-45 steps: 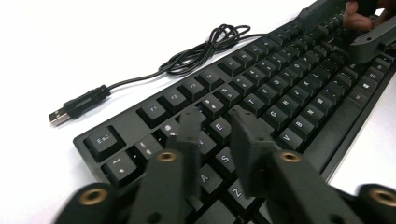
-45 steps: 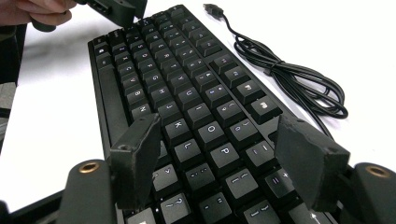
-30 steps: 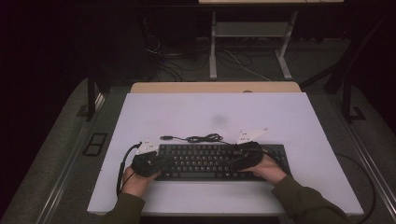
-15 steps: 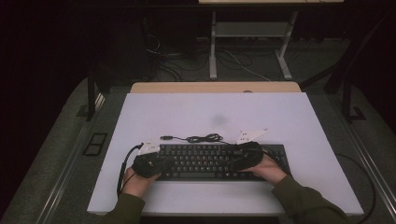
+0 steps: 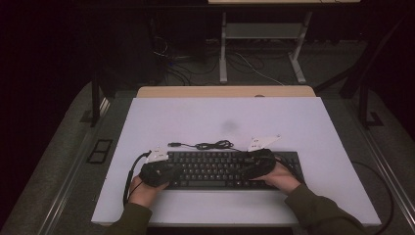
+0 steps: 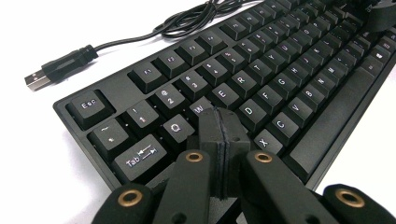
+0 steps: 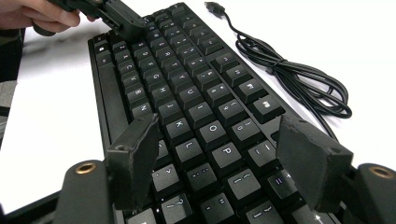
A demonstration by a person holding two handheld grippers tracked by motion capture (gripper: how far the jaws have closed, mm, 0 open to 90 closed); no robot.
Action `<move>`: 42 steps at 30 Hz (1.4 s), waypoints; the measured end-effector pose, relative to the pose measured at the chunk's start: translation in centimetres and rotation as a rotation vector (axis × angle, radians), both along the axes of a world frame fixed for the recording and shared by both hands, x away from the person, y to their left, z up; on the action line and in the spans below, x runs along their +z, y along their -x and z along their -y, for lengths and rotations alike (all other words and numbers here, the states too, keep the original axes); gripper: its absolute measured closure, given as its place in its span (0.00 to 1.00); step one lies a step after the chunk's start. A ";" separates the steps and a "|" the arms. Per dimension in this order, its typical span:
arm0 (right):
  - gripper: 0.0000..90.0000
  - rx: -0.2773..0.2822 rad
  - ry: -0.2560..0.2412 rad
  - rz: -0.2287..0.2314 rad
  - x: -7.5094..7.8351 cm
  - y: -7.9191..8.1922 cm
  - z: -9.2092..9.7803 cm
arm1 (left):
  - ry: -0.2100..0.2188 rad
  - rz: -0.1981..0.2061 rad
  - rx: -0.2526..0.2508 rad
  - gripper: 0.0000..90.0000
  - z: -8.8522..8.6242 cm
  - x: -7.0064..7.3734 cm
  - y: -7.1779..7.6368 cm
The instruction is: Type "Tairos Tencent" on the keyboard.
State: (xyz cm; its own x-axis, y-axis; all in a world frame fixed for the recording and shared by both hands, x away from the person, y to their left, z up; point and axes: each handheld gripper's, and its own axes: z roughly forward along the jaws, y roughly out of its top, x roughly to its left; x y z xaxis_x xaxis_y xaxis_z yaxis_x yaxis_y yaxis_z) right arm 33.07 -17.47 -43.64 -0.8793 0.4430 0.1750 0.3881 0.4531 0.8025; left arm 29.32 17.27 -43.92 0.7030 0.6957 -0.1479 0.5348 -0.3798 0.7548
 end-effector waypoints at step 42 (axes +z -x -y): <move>0.31 -0.026 -0.043 -0.019 0.8 -0.6 -0.2 | 0.059 0.044 -0.021 0.35 0.9 0.4 0.6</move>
State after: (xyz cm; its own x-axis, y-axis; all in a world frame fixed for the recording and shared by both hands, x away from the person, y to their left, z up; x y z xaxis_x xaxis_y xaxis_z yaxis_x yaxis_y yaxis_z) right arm 33.67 -17.32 -42.88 -0.8639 0.4576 0.2106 0.4143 0.4078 0.8136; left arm 28.74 16.37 -43.49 0.7240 0.6717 -0.1571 0.4931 -0.3447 0.7987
